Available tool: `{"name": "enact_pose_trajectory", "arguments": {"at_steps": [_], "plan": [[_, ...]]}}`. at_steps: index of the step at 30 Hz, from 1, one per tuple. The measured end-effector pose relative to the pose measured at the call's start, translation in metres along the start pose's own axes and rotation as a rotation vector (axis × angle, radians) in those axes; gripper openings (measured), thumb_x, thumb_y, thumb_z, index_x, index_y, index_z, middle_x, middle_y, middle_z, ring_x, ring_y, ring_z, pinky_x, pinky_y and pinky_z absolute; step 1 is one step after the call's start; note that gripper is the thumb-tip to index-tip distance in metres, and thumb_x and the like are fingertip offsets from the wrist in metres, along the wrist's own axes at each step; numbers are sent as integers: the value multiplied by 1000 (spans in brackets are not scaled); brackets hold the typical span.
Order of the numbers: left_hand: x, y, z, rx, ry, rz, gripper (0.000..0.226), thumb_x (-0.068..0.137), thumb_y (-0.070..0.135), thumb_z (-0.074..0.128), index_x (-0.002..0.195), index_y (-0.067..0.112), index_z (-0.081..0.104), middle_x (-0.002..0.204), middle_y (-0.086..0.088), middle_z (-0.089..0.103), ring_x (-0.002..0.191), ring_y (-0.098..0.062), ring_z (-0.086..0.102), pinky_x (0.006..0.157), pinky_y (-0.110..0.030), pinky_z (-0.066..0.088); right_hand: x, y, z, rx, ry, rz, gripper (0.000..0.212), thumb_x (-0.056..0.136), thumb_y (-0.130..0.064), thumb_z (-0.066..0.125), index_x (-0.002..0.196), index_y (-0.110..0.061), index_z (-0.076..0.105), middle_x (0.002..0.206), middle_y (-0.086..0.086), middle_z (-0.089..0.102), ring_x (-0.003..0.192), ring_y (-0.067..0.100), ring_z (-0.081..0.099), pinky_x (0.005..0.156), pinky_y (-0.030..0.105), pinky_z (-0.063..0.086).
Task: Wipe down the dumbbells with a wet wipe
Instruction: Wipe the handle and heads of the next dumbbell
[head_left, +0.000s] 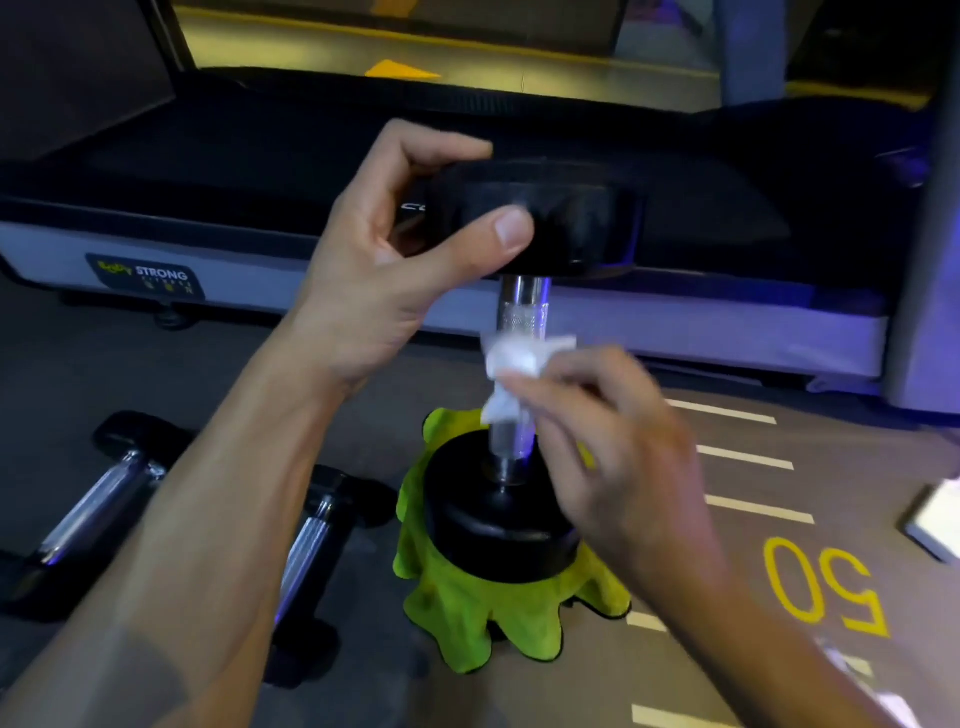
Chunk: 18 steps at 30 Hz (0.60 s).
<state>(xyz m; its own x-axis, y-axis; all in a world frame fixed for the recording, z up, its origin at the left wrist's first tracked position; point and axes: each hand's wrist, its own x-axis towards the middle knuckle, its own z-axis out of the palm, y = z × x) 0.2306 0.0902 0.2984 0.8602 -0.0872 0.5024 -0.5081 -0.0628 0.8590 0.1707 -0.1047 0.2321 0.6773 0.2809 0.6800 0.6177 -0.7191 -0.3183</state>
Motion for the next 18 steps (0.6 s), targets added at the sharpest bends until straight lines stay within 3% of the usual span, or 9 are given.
{"name": "enact_pose_trajectory", "arguments": {"at_steps": [3, 7, 11, 15, 18], "plan": [[-1, -1, -1, -7, 22, -13, 41, 85, 39, 78, 118, 25, 59, 123, -2, 62, 111, -9, 60, 98, -33, 51, -23, -1, 3, 31, -98, 16, 42, 94, -4, 55, 133, -12, 69, 125, -2, 52, 110, 20, 59, 96, 17, 43], [-1, -1, 0, -12, 13, -15, 40, 87, 37, 77, 119, 24, 58, 123, -5, 61, 111, -10, 61, 93, -29, 52, 6, 1, -3, 12, -95, 1, 55, 98, -17, 62, 150, -5, 49, 148, 9, 38, 134, 25, 51, 112, 32, 44], [-3, 1, 2, -34, 17, -6, 40, 88, 33, 76, 121, 19, 57, 121, 0, 60, 108, -4, 61, 92, -24, 51, 4, -6, -1, 36, -102, 25, 58, 96, -20, 64, 149, -5, 49, 152, 10, 38, 139, 24, 48, 115, 31, 42], [-3, 2, 4, -32, 27, -14, 43, 87, 34, 78, 121, 18, 58, 121, 1, 61, 106, -4, 62, 94, -26, 51, -12, -16, -3, -34, -160, -34, 50, 92, -23, 62, 139, -4, 61, 146, 10, 52, 138, 24, 47, 117, 32, 39], [-3, 3, 5, -13, 20, -27, 45, 87, 36, 78, 123, 18, 58, 122, -1, 62, 110, -8, 63, 95, -28, 52, 10, -15, -6, -50, -90, -17, 56, 96, -19, 62, 149, -6, 51, 146, 13, 47, 132, 26, 50, 112, 36, 43]]}}
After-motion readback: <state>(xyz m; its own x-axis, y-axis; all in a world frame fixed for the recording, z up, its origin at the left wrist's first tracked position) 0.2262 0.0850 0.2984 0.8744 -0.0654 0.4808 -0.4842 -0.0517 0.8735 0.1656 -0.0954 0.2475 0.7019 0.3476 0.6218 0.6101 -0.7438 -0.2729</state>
